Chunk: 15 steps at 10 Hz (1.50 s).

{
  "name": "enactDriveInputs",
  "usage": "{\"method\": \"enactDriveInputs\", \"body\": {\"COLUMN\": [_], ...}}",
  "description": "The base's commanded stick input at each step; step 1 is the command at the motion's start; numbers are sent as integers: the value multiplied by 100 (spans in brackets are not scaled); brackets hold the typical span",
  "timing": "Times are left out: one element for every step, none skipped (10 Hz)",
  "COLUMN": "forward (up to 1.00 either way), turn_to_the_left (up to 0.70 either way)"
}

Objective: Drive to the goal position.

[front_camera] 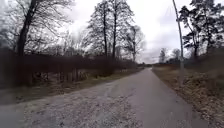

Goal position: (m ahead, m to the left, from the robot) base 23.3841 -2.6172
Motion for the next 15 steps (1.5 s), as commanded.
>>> {"method": "enactDriveInputs", "body": {"forward": [70, 70, 70, 70, 70, 70, 70, 70, 70, 70, 70, 70, 70, 70, 70], "turn_to_the_left": [-35, -35, -35, -35, -35, -25, -15, -7, 0, 0, 0, 0, 0, 0, 0]}}
